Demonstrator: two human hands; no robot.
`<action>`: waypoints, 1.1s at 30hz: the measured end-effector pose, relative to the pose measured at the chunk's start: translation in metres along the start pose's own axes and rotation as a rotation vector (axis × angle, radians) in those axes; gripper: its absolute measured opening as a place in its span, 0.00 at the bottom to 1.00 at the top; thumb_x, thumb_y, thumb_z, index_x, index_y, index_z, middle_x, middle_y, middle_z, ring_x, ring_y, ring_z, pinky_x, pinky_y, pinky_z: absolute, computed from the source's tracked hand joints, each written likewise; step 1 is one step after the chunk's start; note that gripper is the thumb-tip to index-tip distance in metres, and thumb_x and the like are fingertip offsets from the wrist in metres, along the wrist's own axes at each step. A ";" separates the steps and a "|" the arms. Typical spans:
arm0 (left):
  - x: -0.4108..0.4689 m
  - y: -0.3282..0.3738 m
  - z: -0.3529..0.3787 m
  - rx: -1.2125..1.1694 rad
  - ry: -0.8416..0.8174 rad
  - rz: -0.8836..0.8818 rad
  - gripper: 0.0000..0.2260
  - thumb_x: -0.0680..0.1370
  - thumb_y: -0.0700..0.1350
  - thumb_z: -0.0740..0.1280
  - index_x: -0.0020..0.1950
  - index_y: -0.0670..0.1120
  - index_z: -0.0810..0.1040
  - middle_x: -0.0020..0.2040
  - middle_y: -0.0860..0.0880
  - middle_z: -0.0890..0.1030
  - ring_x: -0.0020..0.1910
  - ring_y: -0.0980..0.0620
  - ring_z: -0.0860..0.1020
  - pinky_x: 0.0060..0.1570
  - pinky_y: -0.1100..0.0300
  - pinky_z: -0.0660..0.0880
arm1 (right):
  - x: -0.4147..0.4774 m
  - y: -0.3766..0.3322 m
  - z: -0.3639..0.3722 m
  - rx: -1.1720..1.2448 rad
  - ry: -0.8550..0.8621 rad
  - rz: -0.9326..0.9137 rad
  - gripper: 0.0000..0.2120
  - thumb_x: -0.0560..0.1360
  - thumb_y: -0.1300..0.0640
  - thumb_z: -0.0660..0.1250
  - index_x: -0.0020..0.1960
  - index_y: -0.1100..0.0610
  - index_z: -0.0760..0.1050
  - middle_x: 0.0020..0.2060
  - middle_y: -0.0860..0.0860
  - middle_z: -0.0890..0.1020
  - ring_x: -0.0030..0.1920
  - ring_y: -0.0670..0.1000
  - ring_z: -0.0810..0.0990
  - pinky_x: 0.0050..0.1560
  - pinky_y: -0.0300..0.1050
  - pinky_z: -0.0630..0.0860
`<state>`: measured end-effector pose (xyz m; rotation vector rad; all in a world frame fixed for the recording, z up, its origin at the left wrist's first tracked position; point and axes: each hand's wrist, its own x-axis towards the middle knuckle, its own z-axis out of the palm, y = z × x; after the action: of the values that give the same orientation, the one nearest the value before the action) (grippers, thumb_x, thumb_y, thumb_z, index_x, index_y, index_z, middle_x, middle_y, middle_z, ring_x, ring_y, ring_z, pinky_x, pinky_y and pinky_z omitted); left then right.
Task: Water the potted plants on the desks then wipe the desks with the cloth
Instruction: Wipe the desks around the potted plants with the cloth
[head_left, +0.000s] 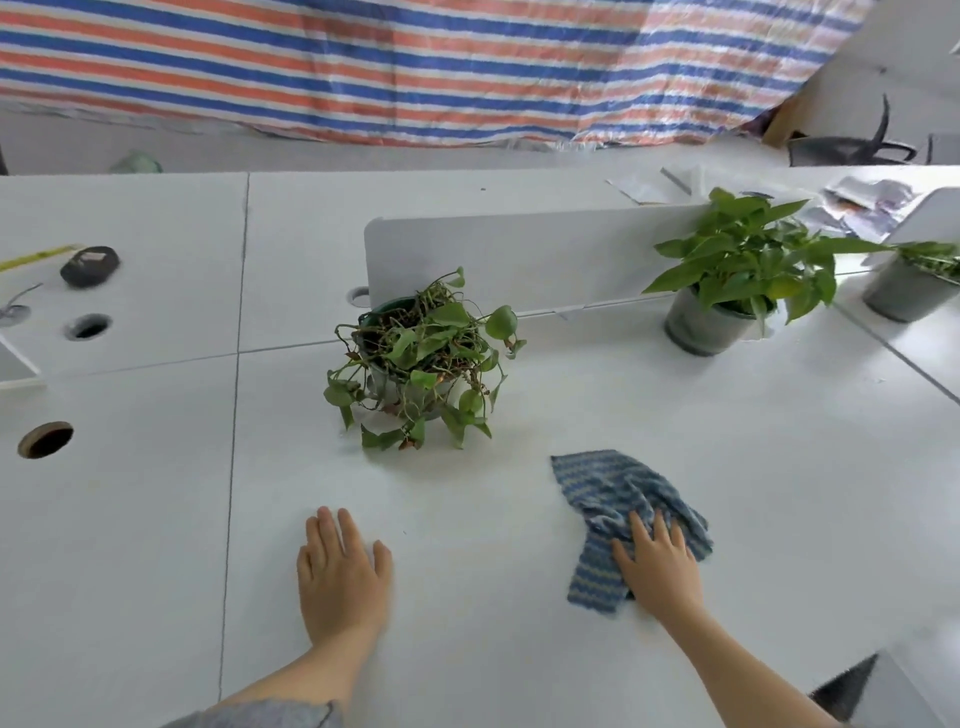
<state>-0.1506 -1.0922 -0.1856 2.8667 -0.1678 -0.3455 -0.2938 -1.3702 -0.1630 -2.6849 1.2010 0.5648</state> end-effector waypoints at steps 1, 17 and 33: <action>-0.001 0.000 0.000 -0.008 -0.002 0.006 0.28 0.80 0.53 0.47 0.76 0.42 0.44 0.78 0.44 0.44 0.77 0.47 0.43 0.75 0.53 0.46 | -0.008 0.005 0.002 0.007 0.019 0.005 0.28 0.79 0.44 0.50 0.75 0.53 0.52 0.76 0.56 0.54 0.75 0.57 0.51 0.73 0.49 0.55; -0.006 -0.008 0.000 -0.157 0.022 0.045 0.23 0.78 0.49 0.57 0.71 0.42 0.63 0.76 0.42 0.57 0.76 0.45 0.52 0.73 0.47 0.48 | -0.107 0.050 -0.067 0.708 0.438 0.108 0.06 0.73 0.60 0.61 0.42 0.57 0.76 0.34 0.53 0.80 0.34 0.55 0.78 0.34 0.45 0.72; -0.149 0.212 0.021 -0.189 -0.240 0.843 0.49 0.59 0.70 0.45 0.76 0.48 0.49 0.77 0.45 0.44 0.77 0.46 0.44 0.74 0.54 0.47 | -0.151 0.194 -0.073 0.599 0.743 -0.120 0.10 0.71 0.51 0.69 0.43 0.59 0.77 0.38 0.46 0.74 0.43 0.48 0.71 0.42 0.34 0.64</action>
<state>-0.3171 -1.2794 -0.1182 2.2878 -1.2469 -0.4800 -0.5099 -1.4167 -0.0328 -2.4217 1.0771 -0.7641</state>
